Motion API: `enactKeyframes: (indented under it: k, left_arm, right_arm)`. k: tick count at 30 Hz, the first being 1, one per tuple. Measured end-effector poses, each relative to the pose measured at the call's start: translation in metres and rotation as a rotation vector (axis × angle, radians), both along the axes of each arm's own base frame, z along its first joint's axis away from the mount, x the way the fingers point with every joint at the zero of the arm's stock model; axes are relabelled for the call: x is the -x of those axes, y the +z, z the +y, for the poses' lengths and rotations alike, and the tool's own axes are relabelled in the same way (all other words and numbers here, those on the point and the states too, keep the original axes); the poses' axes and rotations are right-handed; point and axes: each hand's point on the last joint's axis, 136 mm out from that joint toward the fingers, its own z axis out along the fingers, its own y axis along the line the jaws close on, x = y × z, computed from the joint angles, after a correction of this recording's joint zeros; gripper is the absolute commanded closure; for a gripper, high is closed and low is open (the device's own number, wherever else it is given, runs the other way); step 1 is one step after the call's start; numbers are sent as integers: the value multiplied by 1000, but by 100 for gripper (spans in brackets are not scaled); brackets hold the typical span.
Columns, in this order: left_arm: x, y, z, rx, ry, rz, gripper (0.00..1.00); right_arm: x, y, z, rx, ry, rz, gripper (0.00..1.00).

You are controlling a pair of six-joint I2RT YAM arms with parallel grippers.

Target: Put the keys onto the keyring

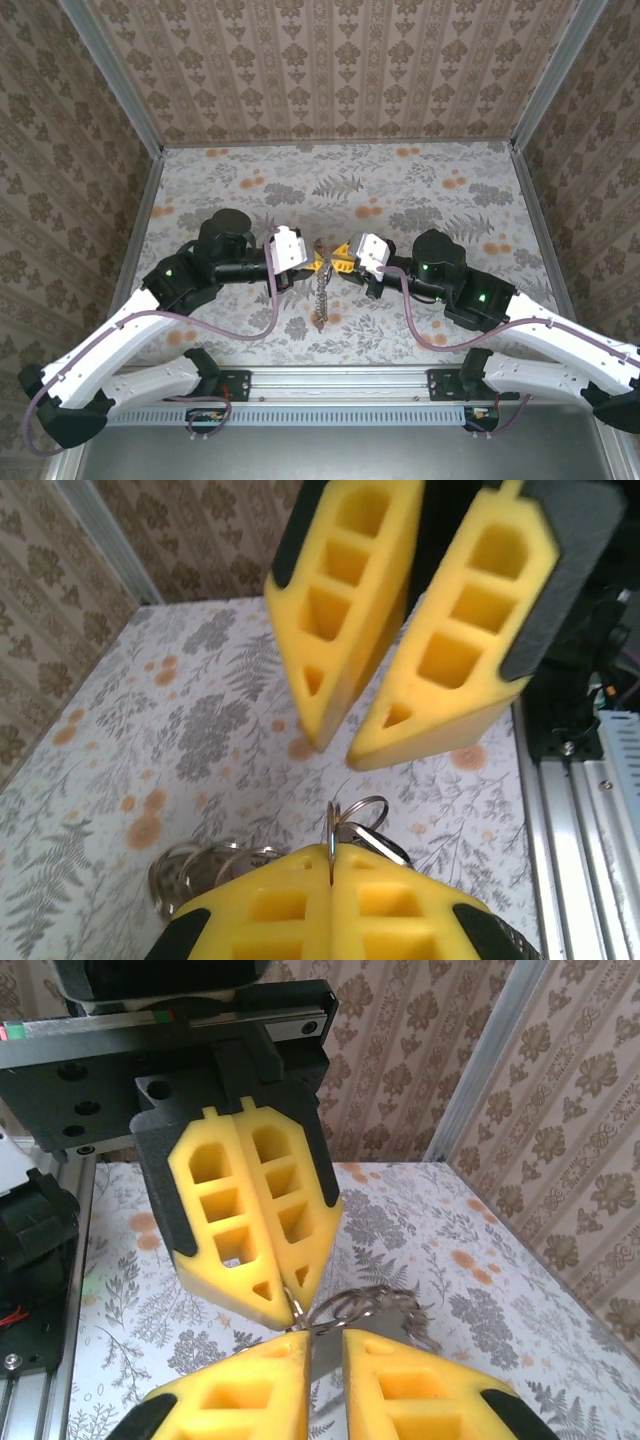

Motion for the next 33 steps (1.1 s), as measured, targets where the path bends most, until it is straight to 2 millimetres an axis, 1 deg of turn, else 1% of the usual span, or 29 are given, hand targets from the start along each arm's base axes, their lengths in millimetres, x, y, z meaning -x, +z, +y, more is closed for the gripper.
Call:
enactKeyframes:
  k: [3,6,14,18,22,27,33]
  left_arm:
    - [6,3,-1,45,-31,4,100]
    - [11,3,-1,81,-53,10,100]
    - [14,7,0,134,-80,40,100]
    - [15,8,0,149,-91,47,100]
    - [17,9,0,160,-99,55,100]
    - [20,10,0,167,-120,62,100]
    - [22,11,0,170,-128,63,100]
  right_arm:
    - [2,-2,1,0,14,4,79]
    - [5,-2,3,-4,33,6,79]
    - [9,0,6,-23,73,1,81]
    - [9,1,6,-27,77,0,75]
    - [11,2,6,-37,92,-4,72]
    - [15,2,5,-44,111,-6,72]
    - [17,2,5,-46,121,-5,70]
